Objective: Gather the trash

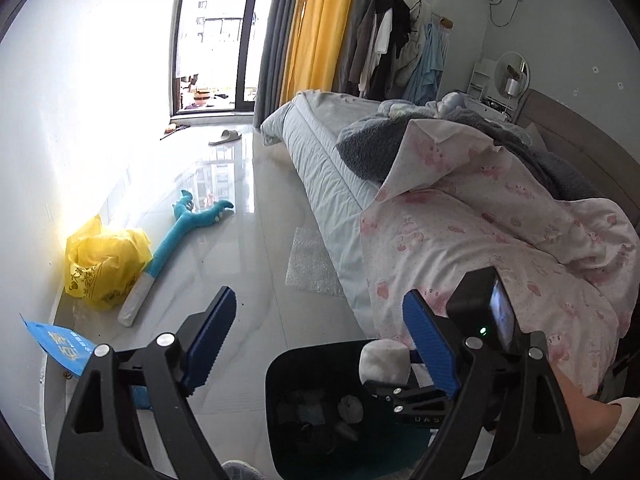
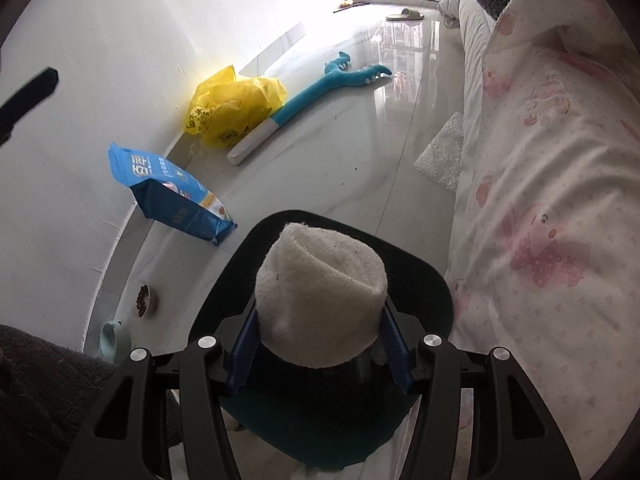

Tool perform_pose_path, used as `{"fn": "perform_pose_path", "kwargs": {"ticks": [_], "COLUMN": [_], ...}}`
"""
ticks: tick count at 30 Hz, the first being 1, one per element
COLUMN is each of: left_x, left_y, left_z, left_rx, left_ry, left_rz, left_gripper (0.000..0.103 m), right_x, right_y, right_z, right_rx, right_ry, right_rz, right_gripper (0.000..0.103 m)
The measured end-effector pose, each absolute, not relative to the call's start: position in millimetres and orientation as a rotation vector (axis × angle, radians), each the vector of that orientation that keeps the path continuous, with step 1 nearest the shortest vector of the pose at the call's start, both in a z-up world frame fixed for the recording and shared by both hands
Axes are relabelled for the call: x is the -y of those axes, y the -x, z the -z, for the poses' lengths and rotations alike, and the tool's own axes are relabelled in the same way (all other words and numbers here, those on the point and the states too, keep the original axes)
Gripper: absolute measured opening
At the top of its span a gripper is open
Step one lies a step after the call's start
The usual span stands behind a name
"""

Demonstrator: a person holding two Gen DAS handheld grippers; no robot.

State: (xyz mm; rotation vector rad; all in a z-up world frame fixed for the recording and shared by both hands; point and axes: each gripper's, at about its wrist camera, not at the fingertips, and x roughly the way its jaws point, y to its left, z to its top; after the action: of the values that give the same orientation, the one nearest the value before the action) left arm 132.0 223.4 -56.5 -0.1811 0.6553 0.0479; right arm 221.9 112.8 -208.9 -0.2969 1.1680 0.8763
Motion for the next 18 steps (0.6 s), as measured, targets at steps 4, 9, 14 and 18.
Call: {"fn": "perform_pose_path", "kwargs": {"ticks": [4, 9, 14, 18], "left_x": [-217.5, -209.6, -194.5, -180.4], "left_y": [-129.3, -127.6, -119.0, -108.7], "left_z": [47.1, 40.4, 27.4, 20.2], "left_rx": [-0.613, -0.603, -0.576, -0.560], "left_ry": [0.139, 0.126, 0.091, 0.086], "left_rz": [-0.055, -0.063, -0.081, -0.082], "left_gripper": [0.090, 0.094, 0.095, 0.096], "right_x": [-116.2, -113.6, -90.9, -63.0], "right_y": [-213.8, -206.9, -194.7, -180.6], "right_z": [225.0, 223.0, 190.7, 163.7], "right_rx": [-1.201, -1.200, -1.121, -1.036], "right_ry": [0.342, 0.363, 0.280, 0.260], "right_rz": [-0.862, -0.845, -0.847, -0.819], "right_gripper": [0.059, 0.075, 0.086, 0.089]}}
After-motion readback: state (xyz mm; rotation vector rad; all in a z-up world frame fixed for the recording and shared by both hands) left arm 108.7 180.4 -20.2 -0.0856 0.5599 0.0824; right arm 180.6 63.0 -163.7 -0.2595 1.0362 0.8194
